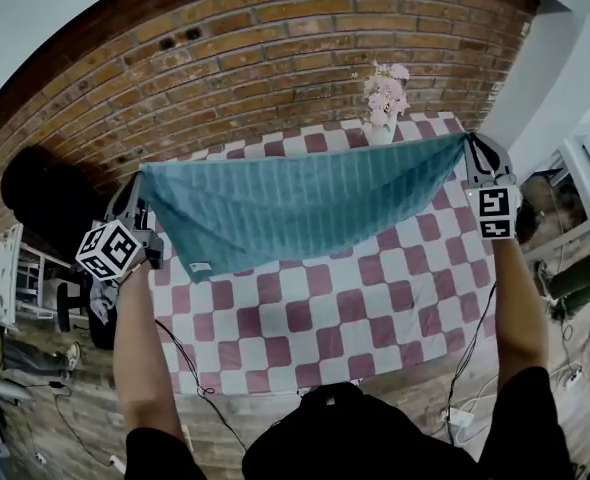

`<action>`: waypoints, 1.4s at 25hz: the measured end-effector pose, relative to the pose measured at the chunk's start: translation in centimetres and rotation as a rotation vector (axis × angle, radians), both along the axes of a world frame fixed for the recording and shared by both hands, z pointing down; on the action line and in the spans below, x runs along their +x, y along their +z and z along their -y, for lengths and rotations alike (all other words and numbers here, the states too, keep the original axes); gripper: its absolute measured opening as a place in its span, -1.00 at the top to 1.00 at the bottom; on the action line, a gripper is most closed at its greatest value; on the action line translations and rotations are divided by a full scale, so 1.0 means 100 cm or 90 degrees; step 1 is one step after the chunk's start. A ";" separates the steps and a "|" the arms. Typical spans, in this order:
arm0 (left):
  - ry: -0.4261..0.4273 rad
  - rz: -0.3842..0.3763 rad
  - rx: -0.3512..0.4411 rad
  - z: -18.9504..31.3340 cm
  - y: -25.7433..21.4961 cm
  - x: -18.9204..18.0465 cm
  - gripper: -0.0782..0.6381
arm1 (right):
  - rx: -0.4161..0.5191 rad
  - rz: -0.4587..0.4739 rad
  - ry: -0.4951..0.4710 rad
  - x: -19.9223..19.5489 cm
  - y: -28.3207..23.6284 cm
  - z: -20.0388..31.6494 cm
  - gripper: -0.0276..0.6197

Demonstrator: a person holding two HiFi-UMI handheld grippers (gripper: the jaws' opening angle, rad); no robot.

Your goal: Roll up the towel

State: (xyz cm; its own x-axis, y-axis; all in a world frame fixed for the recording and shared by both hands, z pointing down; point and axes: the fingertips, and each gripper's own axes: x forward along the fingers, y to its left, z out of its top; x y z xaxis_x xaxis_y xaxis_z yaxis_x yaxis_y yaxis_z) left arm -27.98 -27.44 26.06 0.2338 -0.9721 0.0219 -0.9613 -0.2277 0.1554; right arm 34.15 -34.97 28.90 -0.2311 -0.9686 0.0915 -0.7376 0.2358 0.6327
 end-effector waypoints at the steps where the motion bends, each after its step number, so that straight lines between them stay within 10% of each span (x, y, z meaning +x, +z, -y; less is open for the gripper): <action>1: 0.005 -0.006 0.012 0.006 -0.008 -0.001 0.77 | 0.002 0.015 0.002 0.002 -0.004 0.007 0.83; 10: 0.222 -0.069 0.089 -0.067 0.003 0.015 0.77 | -0.011 0.112 -0.104 0.008 0.002 -0.041 0.83; 22: 0.348 -0.020 -0.265 -0.248 0.226 0.041 0.77 | -0.372 0.171 -0.097 0.027 0.234 -0.196 0.82; 35: 0.419 0.127 -0.421 -0.362 0.316 0.058 0.76 | -0.470 0.193 0.016 0.078 0.288 -0.283 0.82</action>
State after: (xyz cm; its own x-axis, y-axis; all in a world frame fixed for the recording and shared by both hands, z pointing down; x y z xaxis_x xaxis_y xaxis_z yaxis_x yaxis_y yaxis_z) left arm -22.23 8.74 57.71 0.6619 -0.4233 0.6187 -0.6945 -0.6568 0.2936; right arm 41.91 -6.69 57.67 -0.3273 -0.6876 0.6481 -0.8633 0.4965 0.0907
